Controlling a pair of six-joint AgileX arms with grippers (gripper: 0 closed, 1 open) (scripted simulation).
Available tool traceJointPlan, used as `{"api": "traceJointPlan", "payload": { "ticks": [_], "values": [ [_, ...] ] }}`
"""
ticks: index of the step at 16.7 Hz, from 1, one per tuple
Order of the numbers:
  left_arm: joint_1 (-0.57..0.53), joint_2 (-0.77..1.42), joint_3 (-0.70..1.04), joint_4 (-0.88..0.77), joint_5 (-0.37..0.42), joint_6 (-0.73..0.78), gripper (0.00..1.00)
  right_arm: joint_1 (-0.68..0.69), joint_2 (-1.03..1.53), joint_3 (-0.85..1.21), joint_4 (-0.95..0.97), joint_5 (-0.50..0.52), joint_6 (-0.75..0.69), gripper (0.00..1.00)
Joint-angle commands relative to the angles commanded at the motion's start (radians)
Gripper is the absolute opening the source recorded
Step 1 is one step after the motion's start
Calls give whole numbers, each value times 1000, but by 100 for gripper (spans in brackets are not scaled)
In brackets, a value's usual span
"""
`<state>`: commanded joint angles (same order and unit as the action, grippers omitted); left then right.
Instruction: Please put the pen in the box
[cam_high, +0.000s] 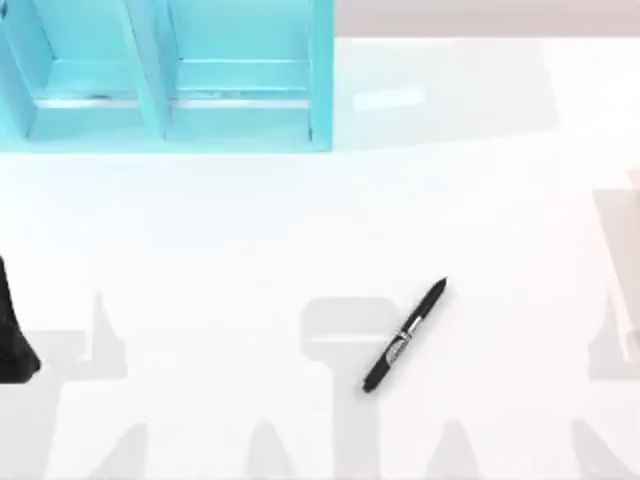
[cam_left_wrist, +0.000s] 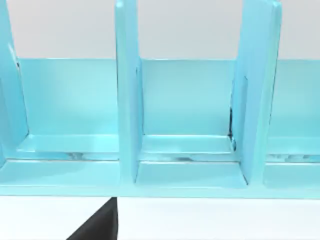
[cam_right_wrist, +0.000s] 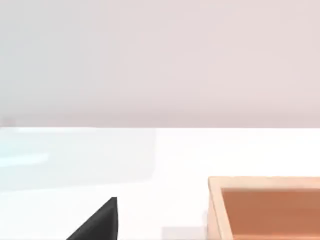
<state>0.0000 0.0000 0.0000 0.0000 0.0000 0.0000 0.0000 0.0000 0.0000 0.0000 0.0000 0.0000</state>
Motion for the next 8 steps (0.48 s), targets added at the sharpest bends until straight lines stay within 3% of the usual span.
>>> {"api": "traceJointPlan", "payload": {
  "ticks": [4,8],
  "values": [
    [0,0,0,0,0,0,100,25,31,30,-16,-2,30,100],
    [0,0,0,0,0,0,100,142,220,202,-114,-3,198,100]
  ]
}}
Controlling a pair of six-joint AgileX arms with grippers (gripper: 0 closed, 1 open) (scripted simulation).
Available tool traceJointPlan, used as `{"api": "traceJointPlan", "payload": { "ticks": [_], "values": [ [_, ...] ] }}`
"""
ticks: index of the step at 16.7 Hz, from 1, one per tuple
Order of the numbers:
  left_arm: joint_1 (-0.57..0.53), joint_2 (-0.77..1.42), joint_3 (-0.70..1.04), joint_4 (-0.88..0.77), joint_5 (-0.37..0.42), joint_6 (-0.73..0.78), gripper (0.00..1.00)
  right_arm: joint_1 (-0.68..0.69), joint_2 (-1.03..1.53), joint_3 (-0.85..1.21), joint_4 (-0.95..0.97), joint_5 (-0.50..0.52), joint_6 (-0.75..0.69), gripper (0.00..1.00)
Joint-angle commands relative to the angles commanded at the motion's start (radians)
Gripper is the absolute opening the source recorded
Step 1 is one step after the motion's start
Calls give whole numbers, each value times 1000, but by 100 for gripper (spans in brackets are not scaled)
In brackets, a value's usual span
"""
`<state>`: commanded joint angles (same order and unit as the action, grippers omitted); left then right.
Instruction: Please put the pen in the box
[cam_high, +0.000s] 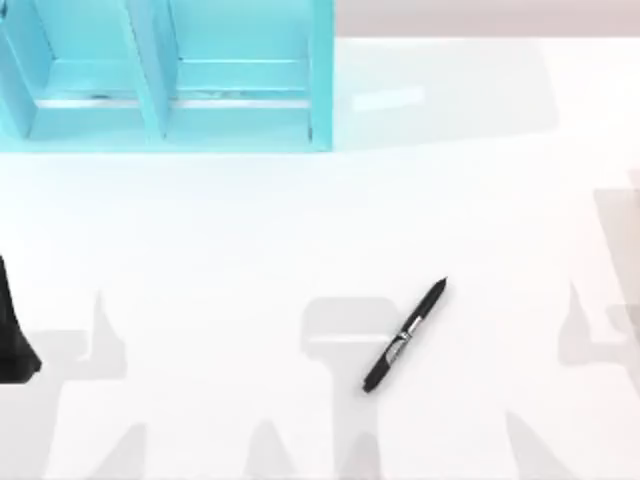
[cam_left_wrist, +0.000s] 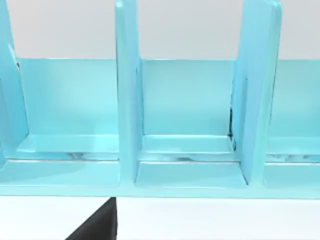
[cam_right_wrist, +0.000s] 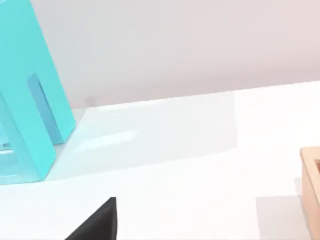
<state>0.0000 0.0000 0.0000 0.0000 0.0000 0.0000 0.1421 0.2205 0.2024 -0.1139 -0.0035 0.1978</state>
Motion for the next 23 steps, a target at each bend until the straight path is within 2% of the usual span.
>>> {"api": "traceJointPlan", "payload": {
  "ticks": [8,14,18,23],
  "values": [
    [0,0,0,0,0,0,100,300,772,541,-411,10,505,100],
    [0,0,0,0,0,0,100,445,1375,954,-730,7,845,100],
    [0,0,0,0,0,0,100,482,1646,1180,-853,-6,993,100],
    [0,0,0,0,0,0,100,488,1760,1308,-900,-20,1062,100]
  ]
}}
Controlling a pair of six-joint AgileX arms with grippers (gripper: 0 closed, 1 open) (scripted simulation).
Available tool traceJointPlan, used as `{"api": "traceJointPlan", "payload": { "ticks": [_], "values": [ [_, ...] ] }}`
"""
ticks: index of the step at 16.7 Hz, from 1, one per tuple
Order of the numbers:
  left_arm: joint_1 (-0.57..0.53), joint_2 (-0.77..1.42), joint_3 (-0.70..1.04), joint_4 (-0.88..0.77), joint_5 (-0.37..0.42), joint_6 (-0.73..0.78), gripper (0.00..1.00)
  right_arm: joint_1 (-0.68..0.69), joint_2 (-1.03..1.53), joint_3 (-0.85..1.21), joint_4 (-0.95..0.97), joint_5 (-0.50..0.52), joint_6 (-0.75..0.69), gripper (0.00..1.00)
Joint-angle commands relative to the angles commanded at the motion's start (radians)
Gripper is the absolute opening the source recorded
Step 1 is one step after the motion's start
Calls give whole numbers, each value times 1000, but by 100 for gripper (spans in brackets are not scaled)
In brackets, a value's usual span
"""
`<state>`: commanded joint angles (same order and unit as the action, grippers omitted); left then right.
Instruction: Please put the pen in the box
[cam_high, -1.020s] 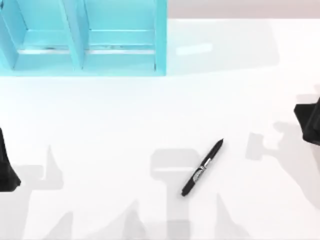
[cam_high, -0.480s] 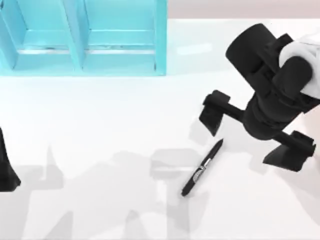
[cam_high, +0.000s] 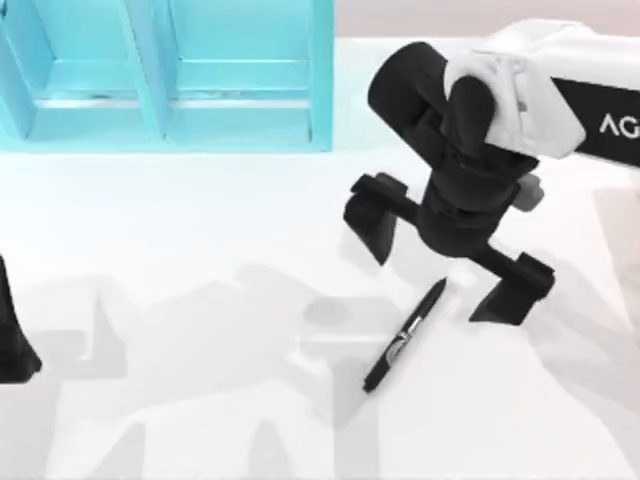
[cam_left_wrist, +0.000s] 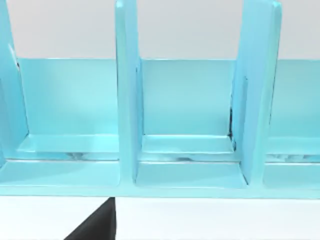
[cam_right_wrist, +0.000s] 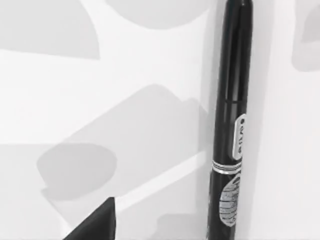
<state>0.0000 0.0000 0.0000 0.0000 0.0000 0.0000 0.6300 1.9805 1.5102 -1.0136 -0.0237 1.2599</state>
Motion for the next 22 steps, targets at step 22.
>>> {"api": "traceJointPlan", "payload": {
  "ticks": [22],
  "values": [
    [0,0,0,0,0,0,100,8,177,-155,333,2,10,77]
  ]
}}
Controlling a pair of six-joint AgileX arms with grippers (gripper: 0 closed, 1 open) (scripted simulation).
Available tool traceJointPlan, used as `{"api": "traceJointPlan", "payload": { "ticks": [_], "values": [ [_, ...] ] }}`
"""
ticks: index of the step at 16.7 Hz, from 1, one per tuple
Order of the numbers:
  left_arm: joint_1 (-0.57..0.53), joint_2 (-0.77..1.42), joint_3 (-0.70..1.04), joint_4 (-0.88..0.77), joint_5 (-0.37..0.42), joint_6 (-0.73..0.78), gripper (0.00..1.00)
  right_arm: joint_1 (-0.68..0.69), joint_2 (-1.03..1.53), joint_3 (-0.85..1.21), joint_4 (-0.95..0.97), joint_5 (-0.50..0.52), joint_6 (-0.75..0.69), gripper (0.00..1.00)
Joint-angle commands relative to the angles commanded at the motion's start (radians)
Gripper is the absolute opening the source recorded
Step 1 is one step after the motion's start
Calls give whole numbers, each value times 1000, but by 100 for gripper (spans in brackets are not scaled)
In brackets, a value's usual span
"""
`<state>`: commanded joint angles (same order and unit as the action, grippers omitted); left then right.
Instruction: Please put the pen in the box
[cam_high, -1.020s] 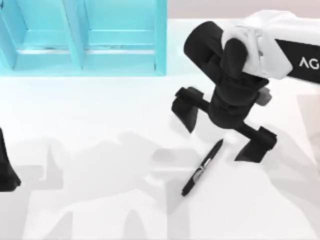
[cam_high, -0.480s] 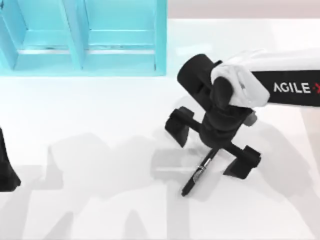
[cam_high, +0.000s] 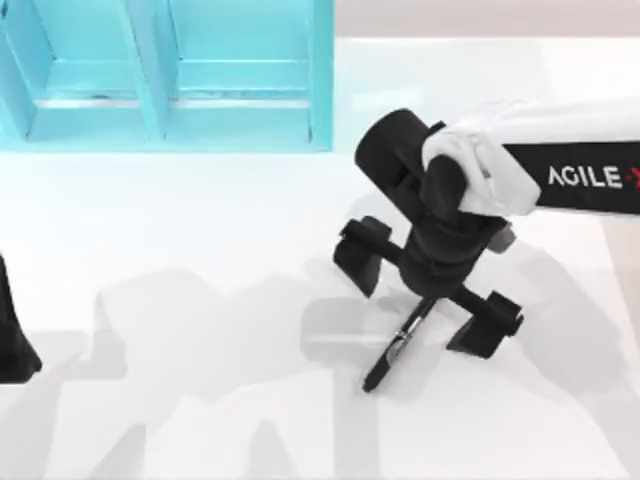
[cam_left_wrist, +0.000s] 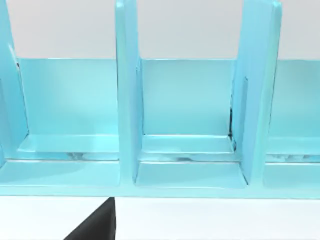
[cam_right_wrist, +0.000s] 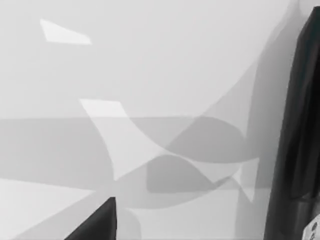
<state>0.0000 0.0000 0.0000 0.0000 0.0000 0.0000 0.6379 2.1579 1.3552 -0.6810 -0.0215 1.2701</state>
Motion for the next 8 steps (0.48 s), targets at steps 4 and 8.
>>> {"api": "traceJointPlan", "payload": {
  "ticks": [4,8],
  "values": [
    [0,0,0,0,0,0,100,0,0,0,0,0,0,47],
    [0,0,0,0,0,0,100,0,0,0,0,0,0,17]
  ]
}}
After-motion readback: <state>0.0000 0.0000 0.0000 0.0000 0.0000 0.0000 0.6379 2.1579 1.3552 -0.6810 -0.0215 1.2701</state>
